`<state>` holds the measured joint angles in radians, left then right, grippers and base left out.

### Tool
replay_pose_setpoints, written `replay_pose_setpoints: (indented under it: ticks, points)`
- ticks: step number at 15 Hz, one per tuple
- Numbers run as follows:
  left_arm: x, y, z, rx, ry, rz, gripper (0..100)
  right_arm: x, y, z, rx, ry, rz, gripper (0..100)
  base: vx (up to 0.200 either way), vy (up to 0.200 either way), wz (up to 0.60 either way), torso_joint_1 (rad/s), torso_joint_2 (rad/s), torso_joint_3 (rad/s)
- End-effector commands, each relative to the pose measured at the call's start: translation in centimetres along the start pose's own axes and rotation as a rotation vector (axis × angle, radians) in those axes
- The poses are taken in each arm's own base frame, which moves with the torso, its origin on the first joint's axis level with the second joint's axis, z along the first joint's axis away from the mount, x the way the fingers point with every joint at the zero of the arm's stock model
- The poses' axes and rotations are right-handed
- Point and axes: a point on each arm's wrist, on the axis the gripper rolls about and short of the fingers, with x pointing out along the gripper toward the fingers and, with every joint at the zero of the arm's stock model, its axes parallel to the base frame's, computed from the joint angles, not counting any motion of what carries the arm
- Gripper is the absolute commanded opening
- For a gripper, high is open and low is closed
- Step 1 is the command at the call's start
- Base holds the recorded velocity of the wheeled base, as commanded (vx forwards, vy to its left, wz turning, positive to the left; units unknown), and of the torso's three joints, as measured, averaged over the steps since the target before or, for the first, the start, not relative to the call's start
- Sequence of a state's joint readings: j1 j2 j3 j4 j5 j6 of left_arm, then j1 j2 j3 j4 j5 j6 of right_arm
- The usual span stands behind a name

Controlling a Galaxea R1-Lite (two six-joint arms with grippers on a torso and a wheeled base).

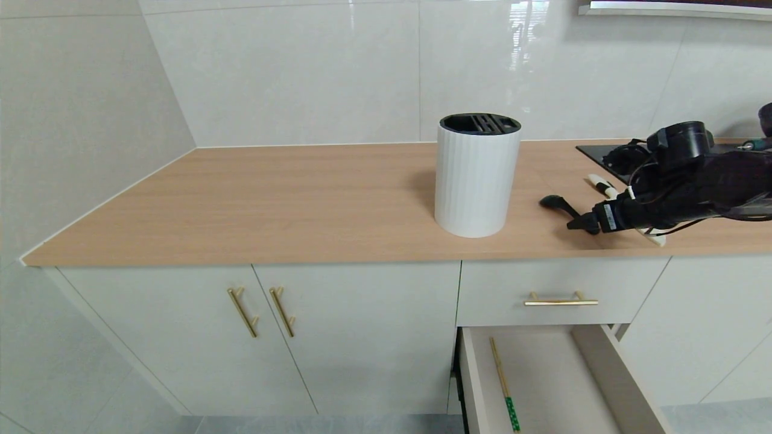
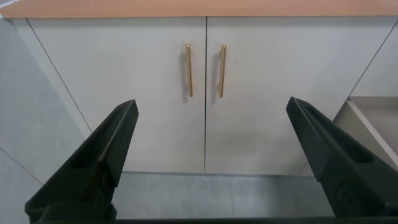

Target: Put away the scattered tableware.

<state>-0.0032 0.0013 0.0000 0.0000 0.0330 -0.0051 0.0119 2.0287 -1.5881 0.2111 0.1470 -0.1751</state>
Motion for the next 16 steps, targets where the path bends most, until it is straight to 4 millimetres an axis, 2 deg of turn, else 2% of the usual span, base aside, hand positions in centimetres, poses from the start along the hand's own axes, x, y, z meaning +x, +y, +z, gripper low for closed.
replay_pose_setpoints:
  ticks: [1,11,12,16]
  points:
    - [0.0,0.0,0.0,-0.001,0.000,0.001,100,1.3,0.5,-0.5,-0.006,0.018,0.012,100,0.000,0.000,0.00,0.000,0.00,0.000]
    - [0.0,0.0,0.0,-0.001,0.000,0.001,100,4.4,0.0,-0.9,0.001,-0.038,-0.035,100,0.000,0.000,0.00,0.000,0.00,0.000]
    - [0.0,0.0,0.0,-0.001,0.000,0.001,100,4.5,0.0,-0.9,-0.001,-0.039,-0.035,0,0.000,0.000,0.00,0.000,0.00,0.000]
    - [0.0,0.0,0.0,-0.001,0.000,0.001,100,4.5,-0.1,-0.8,0.001,-0.041,-0.033,0,0.000,0.000,0.00,0.000,0.00,0.000]
